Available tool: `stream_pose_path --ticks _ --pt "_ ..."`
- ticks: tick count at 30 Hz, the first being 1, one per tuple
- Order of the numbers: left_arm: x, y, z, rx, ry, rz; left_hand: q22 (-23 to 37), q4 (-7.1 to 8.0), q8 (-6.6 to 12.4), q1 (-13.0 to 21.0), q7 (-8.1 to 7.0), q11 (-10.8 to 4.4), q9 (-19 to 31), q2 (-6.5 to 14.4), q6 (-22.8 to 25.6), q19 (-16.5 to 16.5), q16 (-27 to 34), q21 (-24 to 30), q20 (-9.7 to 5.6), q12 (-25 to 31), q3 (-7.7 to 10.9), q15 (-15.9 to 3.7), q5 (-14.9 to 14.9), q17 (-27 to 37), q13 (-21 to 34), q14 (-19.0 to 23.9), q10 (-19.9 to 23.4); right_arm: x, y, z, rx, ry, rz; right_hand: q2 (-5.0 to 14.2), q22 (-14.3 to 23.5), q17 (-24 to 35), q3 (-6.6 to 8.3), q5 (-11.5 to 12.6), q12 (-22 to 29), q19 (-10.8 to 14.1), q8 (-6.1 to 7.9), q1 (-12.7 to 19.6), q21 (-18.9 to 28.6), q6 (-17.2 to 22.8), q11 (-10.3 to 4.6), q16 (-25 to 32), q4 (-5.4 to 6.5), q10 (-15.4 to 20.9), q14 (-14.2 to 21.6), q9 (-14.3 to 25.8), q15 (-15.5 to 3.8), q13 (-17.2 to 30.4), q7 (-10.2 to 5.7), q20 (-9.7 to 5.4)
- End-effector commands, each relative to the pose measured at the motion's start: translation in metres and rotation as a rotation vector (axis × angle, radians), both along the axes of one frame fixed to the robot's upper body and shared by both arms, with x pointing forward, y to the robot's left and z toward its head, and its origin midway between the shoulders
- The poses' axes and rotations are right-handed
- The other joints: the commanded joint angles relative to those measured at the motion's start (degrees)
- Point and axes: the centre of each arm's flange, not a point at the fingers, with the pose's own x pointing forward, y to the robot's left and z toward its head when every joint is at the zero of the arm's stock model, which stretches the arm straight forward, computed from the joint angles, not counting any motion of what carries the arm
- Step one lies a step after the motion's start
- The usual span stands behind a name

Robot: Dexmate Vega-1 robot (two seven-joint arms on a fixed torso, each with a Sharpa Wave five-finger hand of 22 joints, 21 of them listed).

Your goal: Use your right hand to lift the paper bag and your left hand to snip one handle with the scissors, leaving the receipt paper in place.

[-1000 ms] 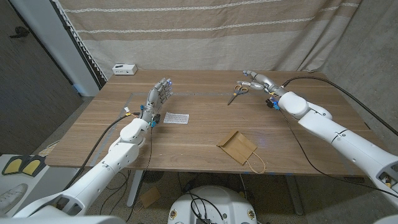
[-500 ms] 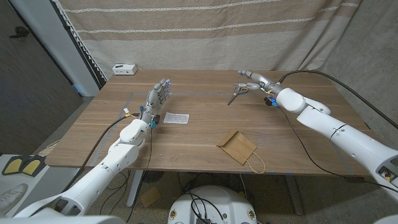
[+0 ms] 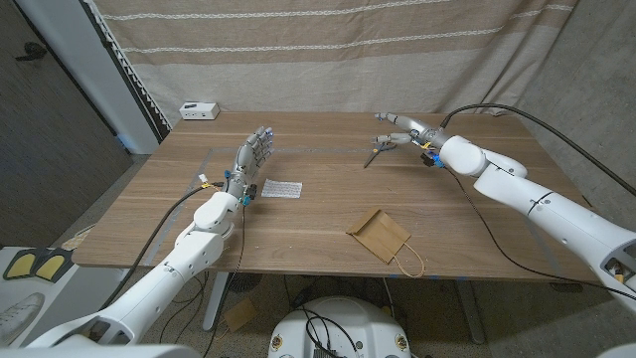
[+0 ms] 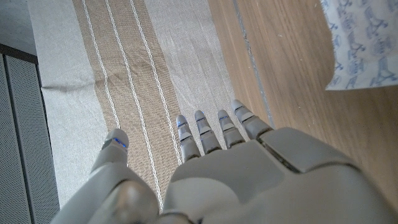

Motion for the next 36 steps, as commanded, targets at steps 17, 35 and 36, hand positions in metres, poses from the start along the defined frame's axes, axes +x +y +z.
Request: stream_pose_path --ticks 17,35,36 --pt "-0.008 0.002 -0.004 0.008 0.000 0.027 0.1 0.12 0.56 1.0 0.44 -0.31 0.2 0.1 2.1 1.2 0.6 0.6 -8.64 0.9 -0.46 -10.03 0.4 0.3 0.1 1.6 2.5 0.005 0.014 0.022 -0.209 -0.086 -0.031 -0.66 0.2 0.0 -0.34 -0.2 -0.2 -0.2 0.05 1.7 -1.5 -0.3 -1.17 -0.2 -0.33 -0.5 -1.2 0.2 -7.50 0.2 -1.37 -5.59" --pt "-0.015 0.006 -0.003 0.001 -0.027 0.044 0.1 0.15 -0.67 1.3 0.09 -0.22 0.2 0.1 -1.3 1.3 0.4 0.5 -8.57 0.8 -0.77 -10.06 0.4 0.2 0.1 1.8 2.8 0.013 0.019 0.029 -0.312 -0.070 -0.029 0.00 0.2 -0.1 0.27 -0.4 -0.4 2.3 0.11 4.9 -2.3 -0.5 -1.39 0.4 -0.77 -1.2 -0.5 0.3 -8.06 0.1 -2.20 -7.64" --pt "-0.015 0.006 -0.003 0.002 -0.030 0.048 0.1 0.16 -0.65 1.3 0.07 -0.26 0.2 0.1 -1.3 1.3 0.4 0.5 -8.56 0.8 -0.78 -10.05 0.4 0.2 0.1 1.8 2.9 0.013 0.020 0.029 -0.322 -0.070 -0.029 0.06 0.2 -0.1 0.33 -0.3 -0.4 2.4 0.11 5.0 -2.3 -0.5 -1.45 0.4 -0.80 -1.2 -0.4 0.3 -8.12 0.1 -2.26 -7.70"
